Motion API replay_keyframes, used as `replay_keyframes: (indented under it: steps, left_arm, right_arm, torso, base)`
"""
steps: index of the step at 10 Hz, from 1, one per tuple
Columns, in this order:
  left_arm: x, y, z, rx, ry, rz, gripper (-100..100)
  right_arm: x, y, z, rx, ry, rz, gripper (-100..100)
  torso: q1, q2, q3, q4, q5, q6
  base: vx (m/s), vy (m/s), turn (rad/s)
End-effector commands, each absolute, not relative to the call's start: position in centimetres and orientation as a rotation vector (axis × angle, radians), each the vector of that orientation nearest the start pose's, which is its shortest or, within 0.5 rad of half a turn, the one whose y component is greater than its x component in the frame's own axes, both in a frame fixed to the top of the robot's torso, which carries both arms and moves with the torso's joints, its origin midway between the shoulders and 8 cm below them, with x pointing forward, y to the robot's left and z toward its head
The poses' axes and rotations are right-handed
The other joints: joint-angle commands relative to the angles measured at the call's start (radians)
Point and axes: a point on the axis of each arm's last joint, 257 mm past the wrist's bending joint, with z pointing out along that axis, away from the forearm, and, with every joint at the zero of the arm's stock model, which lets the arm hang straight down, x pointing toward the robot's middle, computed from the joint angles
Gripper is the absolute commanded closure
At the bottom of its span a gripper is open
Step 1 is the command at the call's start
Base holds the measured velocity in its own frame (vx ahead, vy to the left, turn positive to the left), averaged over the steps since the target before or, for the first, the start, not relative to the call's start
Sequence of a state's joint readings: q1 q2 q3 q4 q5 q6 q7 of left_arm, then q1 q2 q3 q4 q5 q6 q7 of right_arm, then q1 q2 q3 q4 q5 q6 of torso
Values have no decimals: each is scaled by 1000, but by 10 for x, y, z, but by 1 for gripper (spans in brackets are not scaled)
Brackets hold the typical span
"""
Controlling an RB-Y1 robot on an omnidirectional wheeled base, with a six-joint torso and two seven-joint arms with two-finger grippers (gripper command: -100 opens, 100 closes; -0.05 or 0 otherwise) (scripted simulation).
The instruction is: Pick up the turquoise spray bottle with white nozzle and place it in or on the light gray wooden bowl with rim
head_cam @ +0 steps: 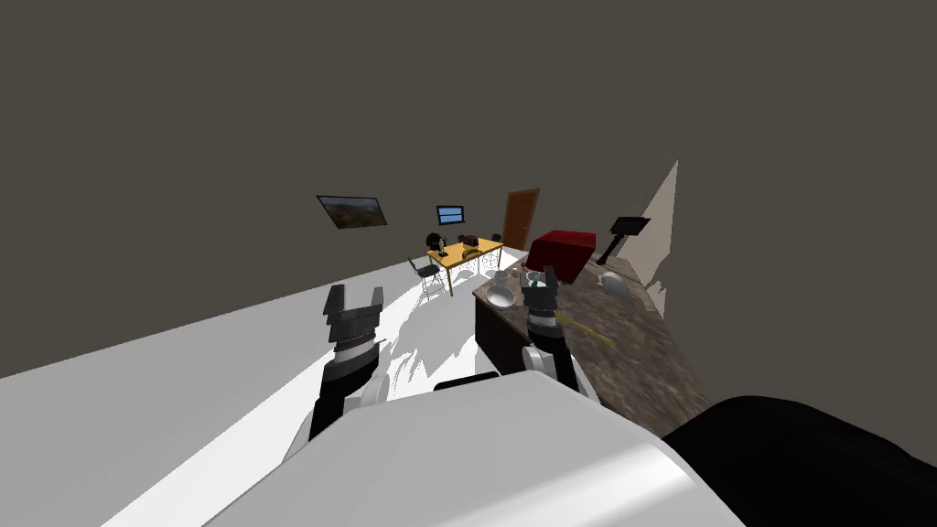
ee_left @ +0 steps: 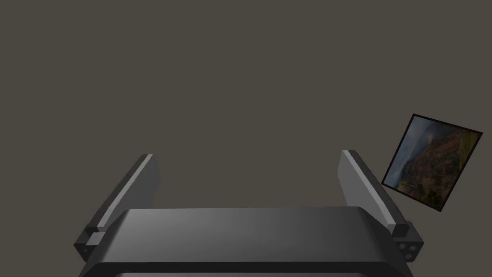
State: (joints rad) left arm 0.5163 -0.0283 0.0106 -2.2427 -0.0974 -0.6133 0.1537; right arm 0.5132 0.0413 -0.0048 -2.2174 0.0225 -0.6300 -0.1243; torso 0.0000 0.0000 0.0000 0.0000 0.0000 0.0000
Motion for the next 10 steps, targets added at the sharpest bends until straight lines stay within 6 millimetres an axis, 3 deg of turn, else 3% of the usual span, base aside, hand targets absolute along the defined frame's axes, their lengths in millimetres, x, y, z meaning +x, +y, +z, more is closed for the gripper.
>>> replay_keyframes:
  steps: [1,6,10]
  left_arm:
    - [332,271,23,-619,574,-1387,0]
    - [332,271,23,-619,574,-1387,0]
    - [332,271,23,-619,574,-1387,0]
  right_arm:
    - [335,-283,9,650,580,1380,-100]
    - [345,-305,-28,640,775,1234,-100]
    - [347,-346,-76,663,967,1031,-100]
  torso:
    - [0,0,0,0,0,0]
    - [7,-2,-1,-1,2,0]
    - [9,-6,-3,-1,2,0]
  base:
    - [6,44,-20]
    - [35,102,-34]
    - [80,139,-45]
